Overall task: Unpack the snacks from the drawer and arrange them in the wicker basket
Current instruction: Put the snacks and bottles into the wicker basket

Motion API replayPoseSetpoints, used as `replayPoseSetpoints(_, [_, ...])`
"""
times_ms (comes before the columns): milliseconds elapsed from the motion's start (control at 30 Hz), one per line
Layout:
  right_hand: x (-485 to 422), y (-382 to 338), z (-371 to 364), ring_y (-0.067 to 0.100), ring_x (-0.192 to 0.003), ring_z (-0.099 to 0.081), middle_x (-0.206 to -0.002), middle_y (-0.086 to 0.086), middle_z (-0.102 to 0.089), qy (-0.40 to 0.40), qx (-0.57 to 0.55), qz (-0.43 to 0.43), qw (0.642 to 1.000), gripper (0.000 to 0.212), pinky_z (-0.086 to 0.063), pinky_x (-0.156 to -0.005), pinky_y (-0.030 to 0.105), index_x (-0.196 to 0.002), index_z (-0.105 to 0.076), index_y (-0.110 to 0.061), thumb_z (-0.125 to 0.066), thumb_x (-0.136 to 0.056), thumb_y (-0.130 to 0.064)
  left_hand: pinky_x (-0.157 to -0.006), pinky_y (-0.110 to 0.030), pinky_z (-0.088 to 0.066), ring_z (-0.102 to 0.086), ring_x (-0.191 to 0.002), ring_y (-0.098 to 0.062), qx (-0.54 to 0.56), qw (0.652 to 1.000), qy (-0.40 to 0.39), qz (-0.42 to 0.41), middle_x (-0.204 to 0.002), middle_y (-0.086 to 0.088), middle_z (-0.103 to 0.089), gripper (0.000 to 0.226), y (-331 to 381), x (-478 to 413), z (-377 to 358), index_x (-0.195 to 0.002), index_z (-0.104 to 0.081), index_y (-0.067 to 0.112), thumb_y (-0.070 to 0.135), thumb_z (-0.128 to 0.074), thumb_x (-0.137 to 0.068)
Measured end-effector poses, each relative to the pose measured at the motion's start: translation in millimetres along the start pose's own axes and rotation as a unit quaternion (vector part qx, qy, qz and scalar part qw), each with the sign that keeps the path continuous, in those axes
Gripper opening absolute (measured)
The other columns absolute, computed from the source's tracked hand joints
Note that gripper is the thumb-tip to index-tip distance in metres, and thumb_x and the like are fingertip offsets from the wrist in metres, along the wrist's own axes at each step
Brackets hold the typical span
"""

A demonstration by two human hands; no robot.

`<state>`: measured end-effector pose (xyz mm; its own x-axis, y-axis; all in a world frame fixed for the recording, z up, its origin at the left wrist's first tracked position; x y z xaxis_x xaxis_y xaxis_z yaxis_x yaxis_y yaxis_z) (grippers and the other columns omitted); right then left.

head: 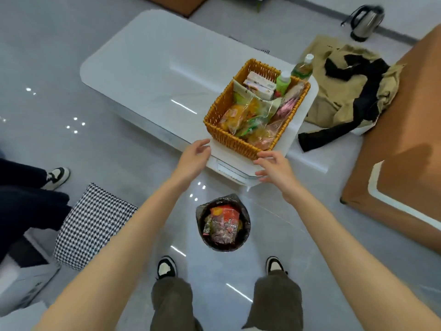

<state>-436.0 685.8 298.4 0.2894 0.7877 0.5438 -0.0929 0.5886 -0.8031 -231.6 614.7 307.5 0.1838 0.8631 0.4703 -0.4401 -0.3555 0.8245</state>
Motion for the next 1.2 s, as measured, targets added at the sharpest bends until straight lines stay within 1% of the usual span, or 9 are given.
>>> replayPoseSetpoints(167, [5.2, -24.3, -80.6, 0.019, -0.084, -0.065, -0.119, 0.005, -0.06, 0.068, -0.043, 0.002, 0.997, 0.023, -0.052, -0.063, 0.023, -0.12, -0.054, -0.014, -0.055, -0.098, -0.018, -0.103, -0.041, -0.044, -0.053, -0.119, -0.019, -0.035, 0.998, -0.042, -0.034, -0.132, -0.002, -0.054, 0.035, -16.6, -15.1, 86.2, -0.134, -0.05, 0.027, 0.028, -0.045, -0.1])
replayPoseSetpoints(300, [22.7, -41.0, -117.0, 0.019, -0.084, -0.064, -0.121, 0.007, -0.06, 0.123, -0.084, -0.016, 0.989, 0.023, -0.054, -0.069, 0.027, -0.119, -0.055, -0.013, -0.056, -0.097, -0.017, -0.104, -0.043, -0.045, -0.053, -0.121, -0.021, -0.058, 0.992, -0.099, -0.043, -0.133, -0.003, -0.055, 0.033, -19.2, -17.1, 133.5, -0.132, -0.052, 0.028, 0.028, -0.047, -0.099])
replayPoseSetpoints(433, [33.3, -56.8, -126.8, 0.018, -0.086, -0.065, -0.12, 0.006, -0.061, 0.162, -0.094, -0.018, 0.982, 0.021, -0.055, -0.076, 0.03, -0.118, -0.055, -0.015, -0.054, -0.097, -0.018, -0.103, -0.042, -0.045, -0.056, -0.115, -0.02, -0.055, 0.989, -0.125, -0.051, -0.133, -0.005, -0.055, 0.036, -3.5, -25.9, 151.7, -0.136, -0.05, 0.021, 0.023, -0.046, -0.101])
replayPoseSetpoints(700, [4.1, -63.6, -124.1, 0.018, -0.087, -0.064, -0.118, 0.005, -0.06, 0.212, -0.108, -0.041, 0.97, 0.015, -0.056, -0.079, 0.033, -0.113, -0.054, -0.019, -0.051, -0.098, -0.02, -0.102, -0.038, -0.045, -0.056, -0.115, -0.018, -0.114, 0.973, -0.183, -0.086, -0.132, -0.004, -0.055, 0.035, 33.3, -74.3, 136.2, -0.136, -0.05, 0.019, 0.024, -0.045, -0.101])
replayPoseSetpoints(833, [-21.3, -64.5, -106.7, 0.017, -0.087, -0.063, -0.119, 0.004, -0.061, 0.236, -0.134, -0.067, 0.96, 0.016, -0.055, -0.075, 0.029, -0.112, -0.056, -0.017, -0.05, -0.097, -0.016, -0.104, -0.039, -0.044, -0.054, -0.119, -0.019, -0.136, 0.964, -0.208, -0.089, -0.132, -0.004, -0.055, 0.034, 50.6, -104.2, 119.1, -0.134, -0.052, 0.019, 0.026, -0.046, -0.101])
replayPoseSetpoints(967, [-40.5, -61.1, -93.8, 0.017, -0.085, -0.062, -0.121, 0.006, -0.059, 0.252, -0.152, -0.102, 0.95, 0.019, -0.054, -0.07, 0.026, -0.116, -0.055, -0.014, -0.049, -0.097, -0.015, -0.106, -0.037, -0.042, -0.051, -0.124, -0.02, -0.154, 0.957, -0.236, -0.062, -0.137, -0.004, -0.052, 0.035, 60.9, -134.9, 98.9, -0.134, -0.052, 0.017, 0.023, -0.049, -0.1])
replayPoseSetpoints(1067, [-57.4, -55.5, -93.3, 0.021, -0.093, -0.062, -0.117, 0.008, -0.059, 0.264, -0.154, -0.124, 0.944, 0.018, -0.055, -0.079, 0.032, -0.112, -0.052, -0.015, -0.056, -0.095, -0.018, -0.103, -0.037, -0.045, -0.053, -0.123, -0.025, -0.158, 0.951, -0.263, -0.039, -0.138, -0.008, -0.053, 0.036, 67.9, -164.1, 80.1, -0.135, -0.051, 0.012, 0.017, -0.05, -0.099])
replayPoseSetpoints(1133, [-72.4, -52.3, -97.1, 0.023, -0.099, -0.06, -0.111, 0.007, -0.059, 0.258, -0.127, -0.133, 0.948, 0.026, -0.053, -0.086, 0.037, -0.113, -0.048, -0.016, -0.062, -0.092, -0.02, -0.103, -0.038, -0.044, -0.052, -0.126, -0.029, -0.143, 0.947, -0.287, 0.001, -0.141, -0.013, -0.05, 0.04, 69.7, -185.1, 64.1, -0.14, -0.045, 0.007, 0.014, -0.047, -0.1])
replayPoseSetpoints(1200, [-92.1, -49.5, -100.7, 0.022, -0.1, -0.058, -0.108, 0.005, -0.059, 0.269, -0.095, -0.13, 0.95, 0.039, -0.05, -0.088, 0.037, -0.119, -0.044, -0.013, -0.067, -0.088, -0.021, -0.097, -0.034, -0.044, -0.053, -0.124, -0.027, -0.151, 0.94, -0.305, 0.036, -0.143, -0.008, -0.048, 0.043, 72.1, -206.8, 43.6, -0.143, -0.042, 0.01, 0.018, -0.047, -0.101])
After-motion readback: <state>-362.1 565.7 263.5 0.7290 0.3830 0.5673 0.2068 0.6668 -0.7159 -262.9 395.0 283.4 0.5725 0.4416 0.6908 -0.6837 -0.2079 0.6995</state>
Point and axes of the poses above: each hand's wrist, its own x-axis away from the middle knuckle, its own z-axis out of the back of the hand, y = z × x, the point moved 3 cm from there along -x, towards the middle knuckle
